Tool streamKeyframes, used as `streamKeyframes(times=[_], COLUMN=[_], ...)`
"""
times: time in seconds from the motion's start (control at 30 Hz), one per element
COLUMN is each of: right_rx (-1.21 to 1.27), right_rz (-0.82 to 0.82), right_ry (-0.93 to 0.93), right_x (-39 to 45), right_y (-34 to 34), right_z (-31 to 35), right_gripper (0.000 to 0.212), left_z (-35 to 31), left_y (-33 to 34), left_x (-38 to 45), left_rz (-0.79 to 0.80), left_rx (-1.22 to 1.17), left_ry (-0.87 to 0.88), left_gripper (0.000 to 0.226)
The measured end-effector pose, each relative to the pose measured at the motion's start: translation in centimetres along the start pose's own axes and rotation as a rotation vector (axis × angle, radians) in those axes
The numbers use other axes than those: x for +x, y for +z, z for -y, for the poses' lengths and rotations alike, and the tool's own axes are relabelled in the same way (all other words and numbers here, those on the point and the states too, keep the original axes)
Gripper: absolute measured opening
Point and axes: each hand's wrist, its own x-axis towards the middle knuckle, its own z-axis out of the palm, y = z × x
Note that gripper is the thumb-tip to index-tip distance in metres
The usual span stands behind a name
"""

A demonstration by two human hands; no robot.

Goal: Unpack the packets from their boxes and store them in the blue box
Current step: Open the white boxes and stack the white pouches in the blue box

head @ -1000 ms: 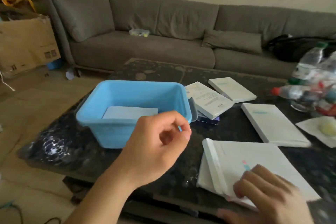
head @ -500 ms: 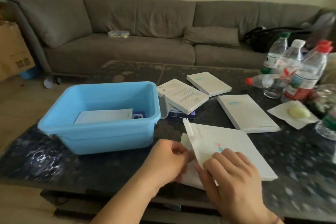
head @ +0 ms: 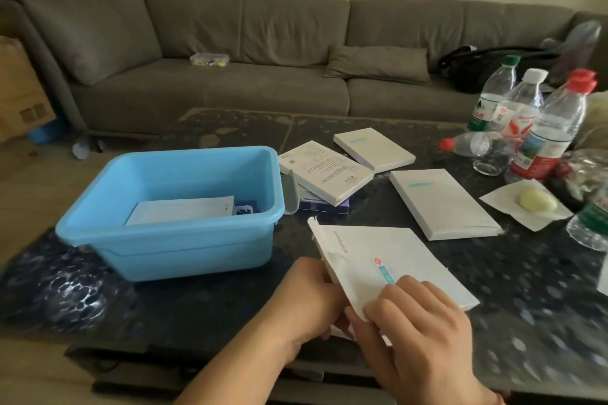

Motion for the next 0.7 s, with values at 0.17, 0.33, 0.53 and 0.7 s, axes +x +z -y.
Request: streamKeyframes(times=[0.17, 0.33, 0.53, 0.7], right_rx=[0.047, 0.019, 0.080, 0.155], right_rz=[-0.075, -0.084, -0.145, -0.231], right_ry=[0.105, 0.126, 0.236, 0.422], right_x=[0.2, -0.1, 0.1, 0.6], right_y=[-0.7, -1.0, -1.1, -2.4], right_z=[-0.9, -0.7, -1.5, -1.9], right_gripper=[0.045, 0.042, 0.046, 0.039], left_z=[-0.3, 0.0, 0.8, 1.1], left_y=[-1.9, -4.1, -7.0, -11.5], left_x=[-0.2, -1.4, -3.3, -5.3], left_rz=[0.181, 0.258, 0.397, 0.422], left_rx=[-0.136, -0.193, -0.243, -0.372], left_ry=[-0.062, -0.060, 0.055, 0.178], left_gripper=[0.016, 0.019, 0.026, 0.038])
